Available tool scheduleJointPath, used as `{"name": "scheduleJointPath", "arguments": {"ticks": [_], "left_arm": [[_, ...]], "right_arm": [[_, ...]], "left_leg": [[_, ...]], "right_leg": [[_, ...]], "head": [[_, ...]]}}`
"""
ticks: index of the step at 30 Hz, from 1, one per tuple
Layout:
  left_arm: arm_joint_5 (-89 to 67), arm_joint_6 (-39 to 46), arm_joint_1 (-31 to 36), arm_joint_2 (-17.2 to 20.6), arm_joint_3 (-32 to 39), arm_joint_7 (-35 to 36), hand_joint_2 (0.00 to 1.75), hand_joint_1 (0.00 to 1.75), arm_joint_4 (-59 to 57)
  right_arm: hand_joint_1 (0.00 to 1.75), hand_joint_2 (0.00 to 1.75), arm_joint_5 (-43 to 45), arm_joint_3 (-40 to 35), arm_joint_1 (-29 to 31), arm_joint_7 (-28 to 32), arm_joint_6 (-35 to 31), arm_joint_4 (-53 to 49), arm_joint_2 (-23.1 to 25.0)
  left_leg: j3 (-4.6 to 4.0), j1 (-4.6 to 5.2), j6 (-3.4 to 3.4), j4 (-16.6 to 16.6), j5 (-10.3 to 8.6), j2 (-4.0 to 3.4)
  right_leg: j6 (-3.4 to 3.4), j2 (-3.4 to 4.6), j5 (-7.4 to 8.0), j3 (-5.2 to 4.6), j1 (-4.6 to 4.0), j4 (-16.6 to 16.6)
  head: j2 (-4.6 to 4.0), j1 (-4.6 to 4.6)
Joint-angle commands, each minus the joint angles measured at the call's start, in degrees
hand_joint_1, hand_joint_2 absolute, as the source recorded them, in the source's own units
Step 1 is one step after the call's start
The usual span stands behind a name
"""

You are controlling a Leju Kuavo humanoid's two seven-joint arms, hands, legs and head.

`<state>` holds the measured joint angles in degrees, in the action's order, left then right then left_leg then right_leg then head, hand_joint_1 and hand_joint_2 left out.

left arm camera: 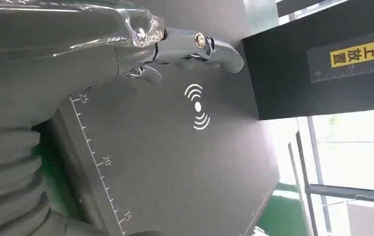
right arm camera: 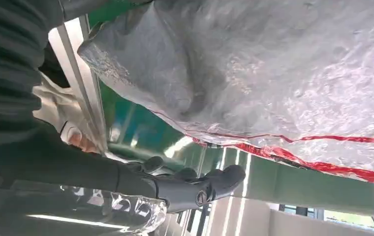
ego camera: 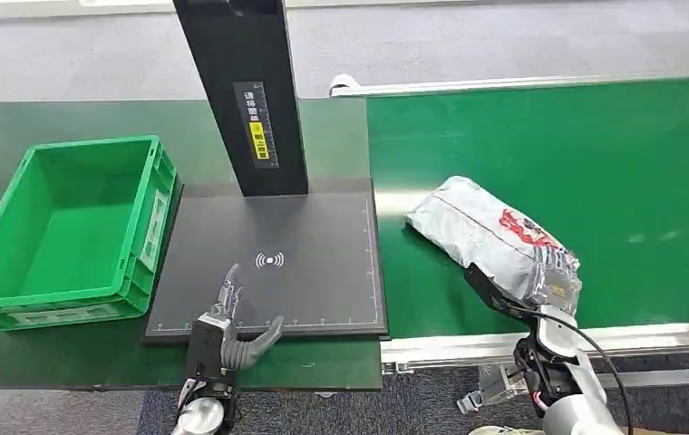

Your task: Moved the parcel from conveyor to table for the left to box.

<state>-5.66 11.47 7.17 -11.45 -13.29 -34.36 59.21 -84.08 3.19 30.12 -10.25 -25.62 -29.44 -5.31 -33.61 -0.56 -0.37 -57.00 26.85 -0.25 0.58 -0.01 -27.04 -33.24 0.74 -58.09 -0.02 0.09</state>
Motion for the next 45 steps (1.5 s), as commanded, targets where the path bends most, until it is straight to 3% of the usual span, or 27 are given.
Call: {"name": "scheduleJointPath", "arguments": {"ticks": [1,4,5,6,9,22,24,26,28,29,30,33,35,45], "left_arm": [[0.1,-0.4,1.1,1.0,-1.3,0.1,1.75,0.0,-2.5],[-0.1,-0.3,1.3,0.9,-1.4,0.3,1.75,0.0,-2.0],[-0.1,-0.2,1.3,1.0,-1.4,0.4,1.75,0.0,-1.8],[-0.2,-0.2,1.1,1.1,-1.4,0.5,1.75,0.0,-1.5],[-0.3,-0.3,0.4,1.4,-1.4,0.6,1.75,0.0,-0.4],[-1.3,-1.3,-0.5,1.4,-1.0,1.2,1.75,0.0,0.9],[-1.3,-1.0,-0.2,1.4,-0.8,0.9,1.75,0.0,0.4],[-1.2,-0.5,-0.3,1.4,-0.3,0.6,1.75,0.0,0.6],[-1.0,0.2,-0.5,1.6,0.5,0.3,1.75,0.0,1.7],[-1.0,0.5,-0.7,1.8,0.8,0.3,1.75,0.0,2.4],[-1.0,1.0,-1.0,2.1,1.2,0.3,1.75,0.0,3.6],[-1.3,1.1,-2.1,2.4,2.3,0.4,1.75,0.0,6.3],[-1.6,1.4,-2.8,2.5,2.9,0.3,1.75,0.0,7.8],[-2.9,2.7,-3.5,2.1,5.8,0.1,1.75,0.0,10.9]], "right_arm": [[0.0,1.75,2.0,4.6,2.6,0.3,2.9,5.6,-0.9],[0.07,1.75,2.8,5.9,2.4,0.4,3.0,7.3,-1.2],[0.31,1.75,2.9,6.2,2.3,0.6,2.7,7.4,-1.2],[1.4,1.75,3.4,6.6,2.2,1.3,2.7,7.6,-1.0],[1.75,1.75,3.8,7.2,1.6,3.7,1.4,6.6,-0.3],[1.75,1.75,7.3,8.8,-1.8,8.5,0.1,1.7,1.0],[1.75,1.75,10.8,10.3,-1.8,11.9,0.0,1.0,1.4],[1.75,1.75,19.5,13.6,-2.4,20.5,2.1,-1.5,2.7],[1.75,1.75,31.1,15.8,-5.6,28.6,4.8,-9.7,4.8],[1.75,1.75,33.8,15.1,-8.2,29.3,4.8,-15.2,5.5],[1.75,1.75,40.5,13.9,-13.2,31.4,5.1,-26.3,6.7],[1.75,1.75,43.2,9.8,-25.6,28.1,2.3,-51.6,7.9],[1.75,1.75,42.2,8.3,-30.0,26.4,2.8,-62.0,8.7],[1.75,1.75,38.4,2.4,-26.5,26.1,5.7,-64.8,6.7]], "left_leg": [[0.08,0.02,0.02,0.1,-0.02,0.05],[0.1,0.0,0.02,0.1,-0.02,0.08],[0.05,-0.01,0.01,0.0,-0.01,0.06],[0.05,0.01,0.01,0.0,-0.01,0.05],[0.07,-0.01,0.0,0.0,0.01,0.01],[0.13,-0.01,0.0,0.1,0.01,0.0],[0.06,0.0,0.0,0.0,0.0,0.03],[0.09,-0.01,-0.01,0.1,-0.01,0.04],[0.12,-0.01,-0.01,0.1,-0.01,-0.01],[0.07,-0.02,-0.02,0.1,0.01,-0.04],[0.04,-0.02,-0.02,0.1,0.01,-0.02],[-0.01,-0.05,-0.04,0.1,0.02,0.19],[0.02,-0.03,-0.04,0.1,0.06,0.42],[-0.08,0.0,0.0,0.0,0.11,0.12]], "right_leg": [[-0.03,-0.03,0.01,0.1,0.01,0.1],[-0.03,-0.05,0.01,0.14,0.0,0.1],[-0.03,-0.04,0.01,0.09,-0.01,0.1],[-0.03,-0.04,0.0,0.07,0.0,0.0],[-0.04,0.01,0.0,0.08,-0.02,0.1],[-0.04,0.03,0.0,0.15,-0.02,0.1],[-0.03,-0.01,-0.01,0.08,-0.01,0.0],[-0.05,-0.01,0.01,0.12,-0.02,0.1],[-0.07,0.04,0.02,0.12,-0.02,0.1],[-0.06,0.07,0.01,0.06,-0.02,0.1],[-0.06,0.04,0.0,0.04,-0.03,0.1],[-0.07,-0.15,-0.07,0.05,-0.05,0.0],[-0.09,-0.34,-0.17,0.11,-0.03,0.0],[-0.02,-0.15,-0.18,-0.02,-0.01,0.0]], "head": [[0.02,0.0],[0.0,0.0],[0.0,0.0],[0.0,0.0],[0.0,0.0],[0.02,0.0],[0.02,0.0],[0.0,0.0],[0.02,0.0],[0.02,0.0],[0.0,0.0],[0.0,0.0],[0.0,-0.02],[0.0,0.0]]}}
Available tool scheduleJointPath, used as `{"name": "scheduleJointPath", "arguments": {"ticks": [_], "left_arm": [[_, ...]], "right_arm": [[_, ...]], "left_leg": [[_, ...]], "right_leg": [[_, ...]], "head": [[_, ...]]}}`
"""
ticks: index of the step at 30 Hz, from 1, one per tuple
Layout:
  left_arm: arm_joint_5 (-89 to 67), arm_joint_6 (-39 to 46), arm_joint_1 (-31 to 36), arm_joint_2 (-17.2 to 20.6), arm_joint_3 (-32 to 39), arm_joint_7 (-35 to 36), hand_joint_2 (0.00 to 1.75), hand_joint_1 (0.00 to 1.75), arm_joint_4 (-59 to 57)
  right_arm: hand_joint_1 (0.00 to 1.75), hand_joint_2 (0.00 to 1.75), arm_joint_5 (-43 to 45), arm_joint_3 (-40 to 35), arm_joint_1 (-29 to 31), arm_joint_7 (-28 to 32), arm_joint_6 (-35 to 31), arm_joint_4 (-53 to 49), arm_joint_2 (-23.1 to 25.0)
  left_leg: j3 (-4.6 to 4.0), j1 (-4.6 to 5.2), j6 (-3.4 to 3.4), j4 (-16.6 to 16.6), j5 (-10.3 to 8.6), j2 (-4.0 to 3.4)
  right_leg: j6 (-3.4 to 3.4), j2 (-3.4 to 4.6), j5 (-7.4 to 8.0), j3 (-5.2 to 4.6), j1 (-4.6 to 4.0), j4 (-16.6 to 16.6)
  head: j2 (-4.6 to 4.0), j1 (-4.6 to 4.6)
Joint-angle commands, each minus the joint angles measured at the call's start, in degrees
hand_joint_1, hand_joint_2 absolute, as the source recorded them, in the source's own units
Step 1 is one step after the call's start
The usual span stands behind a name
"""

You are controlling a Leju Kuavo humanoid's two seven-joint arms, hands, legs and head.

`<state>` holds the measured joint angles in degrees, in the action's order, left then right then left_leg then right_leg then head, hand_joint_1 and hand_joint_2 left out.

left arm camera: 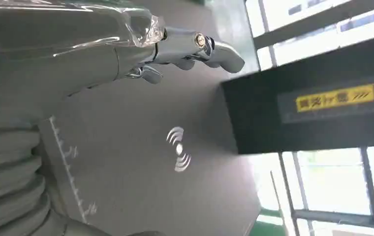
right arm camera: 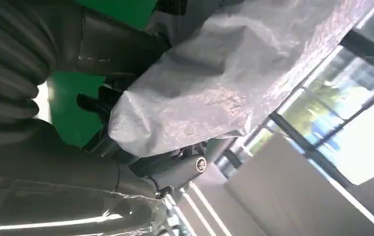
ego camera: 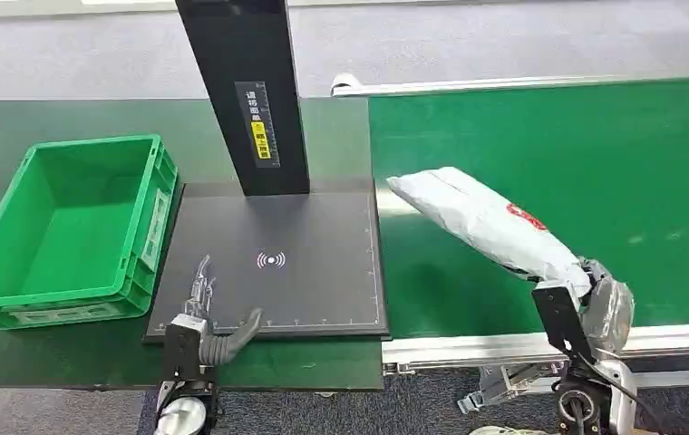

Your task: Moved the parcel from conveyor to table for the left to box.

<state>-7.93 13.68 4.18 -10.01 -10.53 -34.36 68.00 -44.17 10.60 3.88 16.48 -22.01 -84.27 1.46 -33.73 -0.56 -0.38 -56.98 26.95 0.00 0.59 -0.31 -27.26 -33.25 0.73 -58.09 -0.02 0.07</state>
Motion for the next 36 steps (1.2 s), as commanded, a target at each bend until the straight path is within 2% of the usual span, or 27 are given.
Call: {"name": "scheduleJointPath", "arguments": {"ticks": [1,4,6,8,10,11,13,30,35,36], "left_arm": [[-0.7,0.6,-0.5,0.7,3.5,0.1,1.75,0.0,2.3],[-1.3,1.0,0.1,1.0,4.9,-0.1,1.75,0.0,2.8],[-1.2,0.9,1.3,1.2,5.6,-0.1,1.75,0.0,2.7],[-1.0,0.8,2.6,1.0,6.0,0.1,1.75,0.0,2.2],[-1.1,0.7,3.0,0.9,5.6,0.2,1.75,0.0,1.8],[-1.0,0.7,3.2,0.9,5.3,0.3,1.75,0.0,1.4],[-1.0,1.1,3.4,0.9,5.0,0.1,1.75,0.0,0.7],[-0.9,1.2,3.4,1.1,4.9,0.1,1.75,0.0,0.6],[0.4,2.4,5.1,1.5,4.8,-0.1,1.75,0.0,-2.4],[0.6,2.6,5.0,1.6,4.7,-0.2,1.75,0.0,-2.6]], "right_arm": [[1.75,1.75,-2.5,-6.5,0.1,-0.4,3.1,-9.6,-0.5],[1.75,1.75,-7.0,-15.2,4.8,-1.6,8.7,-3.9,-1.0],[1.75,1.75,-8.5,-20.9,9.6,-2.6,11.6,2.5,-0.7],[1.75,1.75,-8.6,-25.8,14.0,-3.3,12.1,10.0,0.1],[1.75,1.75,-8.1,-28.5,15.5,-3.3,11.8,14.7,0.7],[1.75,1.75,-7.6,-29.5,15.8,-3.3,11.7,16.6,0.8],[1.75,1.75,-6.2,-30.3,16.0,-2.4,11.3,18.6,1.0],[1.75,1.75,-6.1,-30.6,16.1,-2.6,11.9,18.3,0.4],[1.75,1.75,-4.5,-32.7,22.5,-2.4,12.3,29.5,2.5],[1.75,1.75,-5.4,-33.4,23.7,-4.4,11.5,32.0,2.5]], "left_leg": [[0.11,0.01,0.01,0.0,0.0,-0.12],[0.14,-0.01,0.01,0.0,0.0,-0.17],[0.2,-0.03,0.0,0.0,0.04,-0.52],[0.3,-0.03,-0.02,0.1,0.02,-0.82],[0.25,-0.07,-0.02,0.0,-0.02,-0.48],[0.34,-0.08,-0.02,0.1,-0.06,-0.55],[0.31,-0.07,0.0,0.1,-0.09,-0.27],[0.22,-0.03,0.01,0.1,-0.07,-0.14],[0.18,-0.01,0.01,0.0,-0.06,-0.23],[0.26,-0.03,0.01,0.1,-0.07,-0.32]], "right_leg": [[-0.06,0.14,0.04,0.07,0.0,0.0],[-0.03,0.18,0.05,0.11,-0.01,0.0],[-0.05,0.53,0.13,0.09,-0.03,0.0],[-0.09,0.82,0.23,0.08,-0.04,0.1],[-0.06,0.48,0.16,0.14,-0.08,0.1],[-0.09,0.57,0.22,0.18,-0.1,0.1],[-0.05,0.27,0.12,0.23,-0.08,0.1],[-0.05,0.17,0.08,0.19,-0.04,0.1],[-0.02,0.26,0.09,0.13,-0.02,0.0],[-0.05,0.35,0.14,0.18,-0.04,0.1]], "head": [[0.02,0.02],[0.02,0.04],[0.0,0.0],[0.02,0.0],[0.0,0.0],[0.0,0.02],[0.0,0.02],[0.0,0.02],[0.0,0.02],[0.0,0.02]]}}
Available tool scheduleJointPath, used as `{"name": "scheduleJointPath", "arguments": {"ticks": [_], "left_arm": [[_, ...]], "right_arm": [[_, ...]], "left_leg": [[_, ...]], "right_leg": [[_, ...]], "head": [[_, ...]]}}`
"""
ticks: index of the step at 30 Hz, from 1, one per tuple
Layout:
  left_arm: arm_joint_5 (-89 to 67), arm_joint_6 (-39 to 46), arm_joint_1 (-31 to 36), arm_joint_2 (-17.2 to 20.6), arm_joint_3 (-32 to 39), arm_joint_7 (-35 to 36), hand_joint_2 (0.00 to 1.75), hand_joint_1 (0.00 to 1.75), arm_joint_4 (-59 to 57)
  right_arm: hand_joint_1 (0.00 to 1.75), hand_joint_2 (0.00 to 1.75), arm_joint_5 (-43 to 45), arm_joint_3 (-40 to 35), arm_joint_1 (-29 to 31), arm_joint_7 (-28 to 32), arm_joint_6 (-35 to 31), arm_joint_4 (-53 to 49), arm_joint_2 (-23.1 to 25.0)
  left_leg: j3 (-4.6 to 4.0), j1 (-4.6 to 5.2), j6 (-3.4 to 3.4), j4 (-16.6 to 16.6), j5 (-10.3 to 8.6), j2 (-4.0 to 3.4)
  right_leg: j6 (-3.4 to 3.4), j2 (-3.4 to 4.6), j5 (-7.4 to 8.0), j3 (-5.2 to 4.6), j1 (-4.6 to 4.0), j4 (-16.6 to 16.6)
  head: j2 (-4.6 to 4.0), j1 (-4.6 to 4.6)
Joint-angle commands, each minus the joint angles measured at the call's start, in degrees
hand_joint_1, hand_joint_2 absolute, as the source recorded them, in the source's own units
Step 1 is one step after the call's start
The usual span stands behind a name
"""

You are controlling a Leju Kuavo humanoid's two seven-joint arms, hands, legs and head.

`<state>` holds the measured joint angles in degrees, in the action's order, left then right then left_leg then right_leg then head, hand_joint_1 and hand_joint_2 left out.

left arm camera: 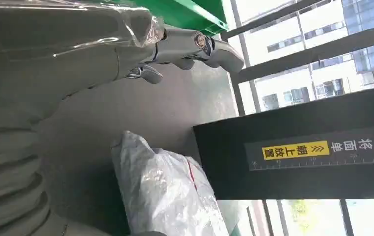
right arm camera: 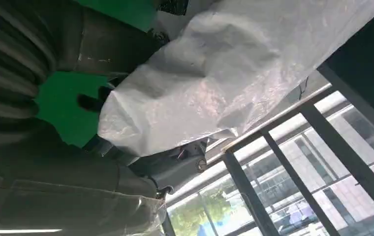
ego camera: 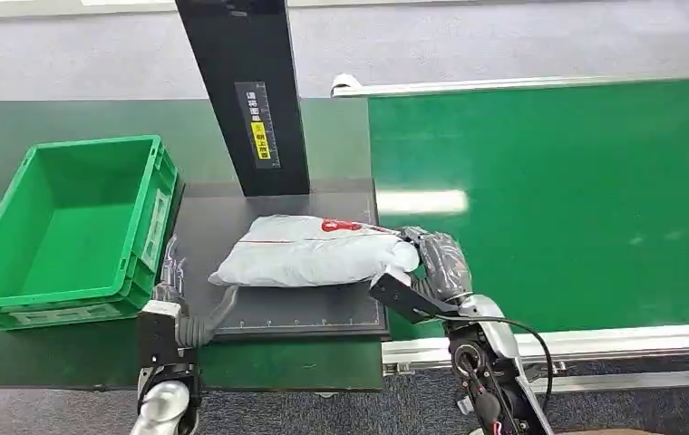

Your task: Moved the parcel from conveyor to table for the left to box.

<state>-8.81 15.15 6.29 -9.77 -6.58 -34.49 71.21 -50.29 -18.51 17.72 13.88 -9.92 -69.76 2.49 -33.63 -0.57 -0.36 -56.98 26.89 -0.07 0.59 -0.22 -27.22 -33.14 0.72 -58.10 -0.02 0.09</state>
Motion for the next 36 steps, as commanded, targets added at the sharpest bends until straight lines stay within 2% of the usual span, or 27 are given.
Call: {"name": "scheduleJointPath", "arguments": {"ticks": [1,7,12,23,25,27,30,33,35,36], "left_arm": [[1.6,1.2,2.7,1.4,0.7,-0.1,1.75,0.0,-5.8],[0.7,1.5,3.1,1.6,0.6,0.7,1.75,0.0,-5.6],[-3.8,-0.4,3.8,2.7,-2.1,1.4,1.75,0.0,-2.4],[-4.9,-1.2,4.4,3.3,-3.0,1.2,1.75,0.0,-2.1],[-10.5,-3.6,6.1,5.1,-6.7,2.9,1.75,0.0,-0.8],[-17.5,-4.6,7.6,6.4,-10.6,5.1,1.75,0.0,1.0],[-28.2,-6.0,10.9,8.6,-17.0,8.3,1.75,0.0,2.4],[-32.4,-9.3,12.4,10.2,-21.9,9.0,1.75,0.0,1.3],[-40.6,-12.1,16.0,11.4,-29.2,11.2,1.75,0.0,-4.6],[-42.6,-10.4,18.8,8.6,-31.0,12.1,1.75,0.0,-12.4]], "right_arm": [[0.0,1.75,0.1,-4.8,10.2,-2.9,-1.5,18.6,1.3],[0.0,1.75,-3.2,-5.8,11.1,-7.6,-4.3,23.2,0.5],[0.0,1.75,-0.8,-2.2,10.2,-5.9,-6.6,27.8,-0.2],[0.0,1.75,-1.2,-1.7,10.5,-7.0,-6.9,28.6,-0.1],[0.0,1.75,-1.0,0.1,10.8,-7.6,-7.8,31.5,-0.3],[0.0,1.75,1.2,2.8,9.9,-4.8,-7.7,32.4,0.0],[0.0,1.75,3.0,4.6,8.3,-2.6,-6.2,29.9,0.9],[0.0,1.75,3.6,5.0,5.8,-2.0,-6.0,26.1,1.3],[0.0,1.75,5.7,5.8,3.9,0.8,-5.8,22.3,1.7],[0.0,1.75,6.1,5.3,2.6,0.9,-5.2,19.1,1.6]], "left_leg": [[0.14,-0.01,0.0,0.1,-0.01,-0.19],[0.16,-0.03,0.0,0.1,0.0,-0.06],[0.16,-0.04,0.01,0.1,-0.03,0.09],[0.05,0.0,0.01,0.0,-0.01,0.02],[0.05,-0.02,0.02,0.0,-0.03,0.07],[0.06,-0.05,0.01,0.0,-0.05,0.17],[-0.01,-0.05,0.01,0.0,-0.07,0.26],[0.02,-0.04,0.0,0.0,-0.05,0.17],[0.06,0.0,-0.01,0.0,-0.04,0.17],[0.13,-0.03,-0.02,0.1,-0.05,0.22]], "right_leg": [[-0.04,0.19,0.07,0.08,-0.02,0.1],[-0.04,0.07,0.03,0.13,-0.03,0.1],[-0.04,-0.07,0.02,0.19,-0.05,0.1],[-0.03,0.0,0.01,0.01,0.0,0.0],[-0.04,-0.05,0.02,0.04,-0.03,0.1],[-0.04,-0.14,0.02,0.08,-0.05,0.1],[-0.04,-0.25,0.01,0.05,-0.05,0.1],[-0.06,-0.14,0.03,0.05,-0.05,0.1],[-0.04,-0.15,0.0,0.07,0.0,0.0],[-0.07,-0.2,0.0,0.14,-0.03,0.1]], "head": [[0.02,0.0],[0.0,0.0],[0.0,0.0],[0.02,0.0],[0.02,0.0],[0.0,0.0],[0.0,0.0],[0.0,0.0],[0.0,0.0],[0.0,0.0]]}}
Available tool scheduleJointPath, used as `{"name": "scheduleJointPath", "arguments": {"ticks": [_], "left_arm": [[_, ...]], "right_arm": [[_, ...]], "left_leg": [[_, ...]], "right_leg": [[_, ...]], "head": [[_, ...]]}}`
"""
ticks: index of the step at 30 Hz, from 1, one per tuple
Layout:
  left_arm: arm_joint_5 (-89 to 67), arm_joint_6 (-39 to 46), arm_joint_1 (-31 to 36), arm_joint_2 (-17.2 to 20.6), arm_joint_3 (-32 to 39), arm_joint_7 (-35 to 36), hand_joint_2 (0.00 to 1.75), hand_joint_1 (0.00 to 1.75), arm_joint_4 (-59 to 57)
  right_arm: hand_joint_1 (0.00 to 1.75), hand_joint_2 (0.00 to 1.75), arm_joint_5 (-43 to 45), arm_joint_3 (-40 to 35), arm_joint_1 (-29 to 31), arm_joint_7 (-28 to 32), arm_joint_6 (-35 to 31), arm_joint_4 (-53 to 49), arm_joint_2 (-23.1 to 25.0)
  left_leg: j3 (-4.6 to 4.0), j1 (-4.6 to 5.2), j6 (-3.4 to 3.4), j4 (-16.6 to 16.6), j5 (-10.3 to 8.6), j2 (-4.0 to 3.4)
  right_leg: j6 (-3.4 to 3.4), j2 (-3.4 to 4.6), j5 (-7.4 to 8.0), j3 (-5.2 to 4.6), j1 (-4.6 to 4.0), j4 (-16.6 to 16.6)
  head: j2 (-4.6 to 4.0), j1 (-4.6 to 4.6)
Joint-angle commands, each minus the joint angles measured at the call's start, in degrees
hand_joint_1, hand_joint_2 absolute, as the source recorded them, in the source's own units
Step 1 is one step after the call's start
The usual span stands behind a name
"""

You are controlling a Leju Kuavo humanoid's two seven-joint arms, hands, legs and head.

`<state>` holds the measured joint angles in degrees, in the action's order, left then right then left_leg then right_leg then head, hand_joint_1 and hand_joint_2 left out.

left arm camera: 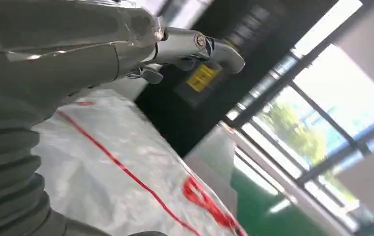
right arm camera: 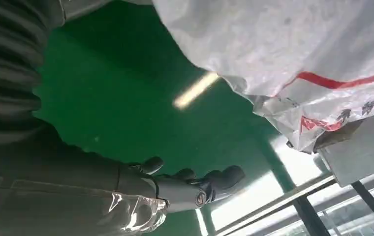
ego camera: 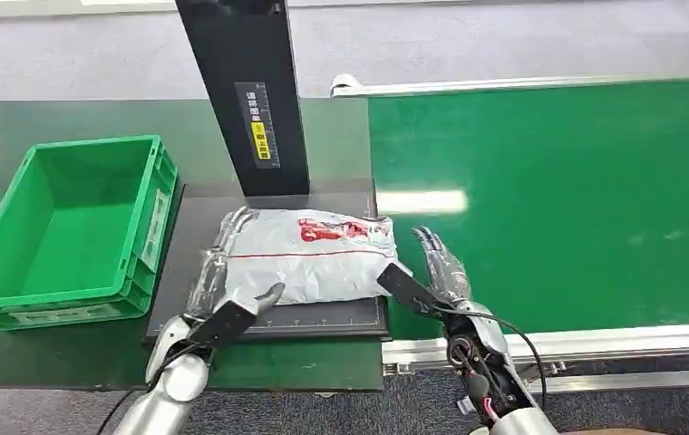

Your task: Moved the parcel from conveyor to table for the left to box.

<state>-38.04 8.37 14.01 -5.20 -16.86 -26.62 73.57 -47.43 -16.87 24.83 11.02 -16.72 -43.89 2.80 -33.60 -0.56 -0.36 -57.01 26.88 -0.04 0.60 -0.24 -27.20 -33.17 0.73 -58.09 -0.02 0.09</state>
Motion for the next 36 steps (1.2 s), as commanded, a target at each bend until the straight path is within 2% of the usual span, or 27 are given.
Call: {"name": "scheduleJointPath", "arguments": {"ticks": [1,3,5,8,15,21,22,23,29,36], "left_arm": [[-14.2,-1.8,13.5,2.3,-21.7,4.3,1.75,0.0,-21.2],[-14.2,1.5,17.6,-0.2,-22.9,3.4,1.75,0.0,-33.2],[-15.4,4.7,19.7,-1.1,-23.9,4.2,1.75,0.0,-42.1],[-17.1,8.6,20.7,-1.0,-24.8,5.0,1.75,0.0,-49.3],[-18.3,7.5,22.3,-1.4,-25.0,8.6,1.75,0.0,-54.0],[-18.4,6.3,22.7,-1.5,-25.1,8.9,1.75,0.0,-54.6],[-17.8,6.2,22.6,-1.5,-24.4,8.5,1.75,0.21,-54.6],[-17.7,6.2,22.7,-1.3,-24.3,8.4,1.75,1.75,-54.7],[-16.2,9.2,23.2,-1.5,-22.0,8.2,1.75,1.75,-54.3],[-13.9,12.4,24.0,-0.4,-19.2,7.0,1.75,1.75,-53.3]], "right_arm": [[0.0,1.75,3.9,3.1,-5.2,3.7,2.4,-9.0,1.3],[0.0,1.75,6.8,2.3,-6.1,3.4,4.6,-11.6,1.2],[0.0,1.75,8.8,1.3,-6.7,3.7,5.6,-11.8,1.4],[0.0,1.75,11.5,-0.4,-6.5,4.9,5.1,-10.2,2.0],[0.0,1.75,15.8,-1.1,-10.3,6.6,2.5,-17.7,0.8],[0.0,1.75,16.1,-1.3,-10.4,6.4,2.4,-18.4,0.6],[0.0,1.75,16.3,-1.4,-10.5,6.3,2.1,-18.7,0.4],[0.0,1.75,16.4,-1.3,-10.6,6.1,2.0,-18.7,0.2],[0.0,1.75,16.9,-0.6,-11.6,5.7,1.3,-18.9,0.0],[0.0,1.75,17.2,-0.2,-11.7,5.4,0.6,-19.1,-0.2]], "left_leg": [[0.04,-0.02,-0.02,0.1,-0.07,0.35],[0.04,0.02,0.01,0.1,-0.07,0.31],[0.05,0.01,0.01,0.1,-0.04,0.2],[0.18,0.02,0.01,0.1,-0.04,-0.06],[0.31,-0.01,0.01,0.2,-0.03,0.05],[0.56,0.01,0.01,0.1,-0.01,-0.13],[0.67,-0.01,0.03,0.1,0.0,-0.13],[0.72,-0.02,0.02,0.2,-0.02,-0.13],[1.06,0.0,0.04,0.1,0.06,-0.07],[1.04,-0.01,0.03,0.2,0.04,-0.21]], "right_leg": [[-0.06,-0.34,-0.05,0.15,-0.02,0.1],[-0.02,-0.29,-0.04,0.1,0.02,0.0],[-0.01,-0.16,-0.01,0.11,0.01,0.1],[-0.07,0.0,0.03,0.16,0.01,0.1],[-0.07,-0.04,0.05,0.37,-0.02,0.2],[-0.06,0.13,0.09,0.58,0.0,0.1],[-0.07,0.12,0.1,0.68,-0.01,0.1],[-0.09,0.12,0.15,0.76,-0.03,0.2],[-0.06,0.06,0.04,1.09,-0.01,0.1],[-0.08,0.2,0.1,1.01,-0.02,0.2]], "head": [[0.0,0.0],[0.0,0.0],[0.0,0.0],[0.0,0.0],[0.02,-0.02],[0.0,0.0],[0.0,0.0],[0.02,0.0],[0.0,0.0],[0.02,0.02]]}}
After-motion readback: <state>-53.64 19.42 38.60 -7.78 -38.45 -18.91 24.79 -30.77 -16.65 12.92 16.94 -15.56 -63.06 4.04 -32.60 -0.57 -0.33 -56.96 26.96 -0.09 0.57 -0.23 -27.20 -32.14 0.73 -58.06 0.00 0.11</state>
